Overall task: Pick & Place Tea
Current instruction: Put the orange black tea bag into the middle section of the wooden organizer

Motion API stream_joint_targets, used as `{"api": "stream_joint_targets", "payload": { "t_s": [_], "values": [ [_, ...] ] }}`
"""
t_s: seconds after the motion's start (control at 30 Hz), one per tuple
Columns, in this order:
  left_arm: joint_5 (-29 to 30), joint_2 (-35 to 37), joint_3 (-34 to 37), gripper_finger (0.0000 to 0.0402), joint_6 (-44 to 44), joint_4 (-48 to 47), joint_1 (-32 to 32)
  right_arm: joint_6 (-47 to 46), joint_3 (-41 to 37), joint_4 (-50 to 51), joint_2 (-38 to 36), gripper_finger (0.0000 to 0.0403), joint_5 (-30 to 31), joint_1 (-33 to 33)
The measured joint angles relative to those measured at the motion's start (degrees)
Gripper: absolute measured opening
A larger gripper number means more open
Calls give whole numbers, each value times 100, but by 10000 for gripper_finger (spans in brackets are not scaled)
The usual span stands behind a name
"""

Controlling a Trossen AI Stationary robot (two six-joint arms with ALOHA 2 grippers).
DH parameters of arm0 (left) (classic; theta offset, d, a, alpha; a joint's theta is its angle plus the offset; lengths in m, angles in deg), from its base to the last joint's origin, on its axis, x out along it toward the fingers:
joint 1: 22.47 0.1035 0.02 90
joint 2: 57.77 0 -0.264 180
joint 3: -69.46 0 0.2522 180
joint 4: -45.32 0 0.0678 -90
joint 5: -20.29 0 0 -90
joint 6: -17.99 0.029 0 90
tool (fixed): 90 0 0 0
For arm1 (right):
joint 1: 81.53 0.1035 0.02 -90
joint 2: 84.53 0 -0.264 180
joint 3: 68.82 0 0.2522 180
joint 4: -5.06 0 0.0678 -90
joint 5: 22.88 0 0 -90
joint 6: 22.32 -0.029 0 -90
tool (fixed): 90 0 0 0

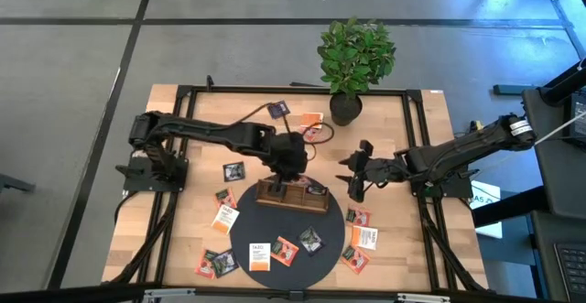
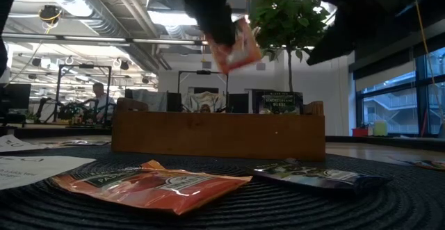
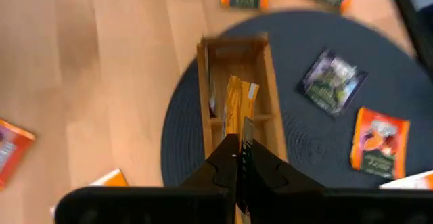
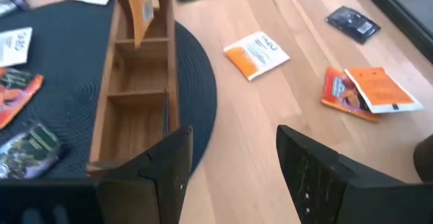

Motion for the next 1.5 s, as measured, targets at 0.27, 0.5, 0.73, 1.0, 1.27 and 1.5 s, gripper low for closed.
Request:
{"api": "stream_joint_targets", "payload": {
  "t_s": [0.27,0.5,0.73,1.0,1.27,1.5],
  "values": [
    [-161,-461,7,3,-302,-60,0,-327,-389,-53,0,213,6,0],
    [-279,-604,5,3,-307,-135,0,-451,-469,-65,0,213,44,0],
    [-275,-838,7,3,-449,-270,-7,-446,-469,-89,0,213,46,-4],
    [-259,-1105,9,4,-450,-353,-11,-446,-469,-88,0,213,60,-11],
    [-254,-1092,9,4,-462,-318,-13,-442,-469,-85,0,213,61,-11],
    [-254,-1092,9,4,-455,-315,-20,-442,-469,-84,0,213,59,-11]
  ]
}}
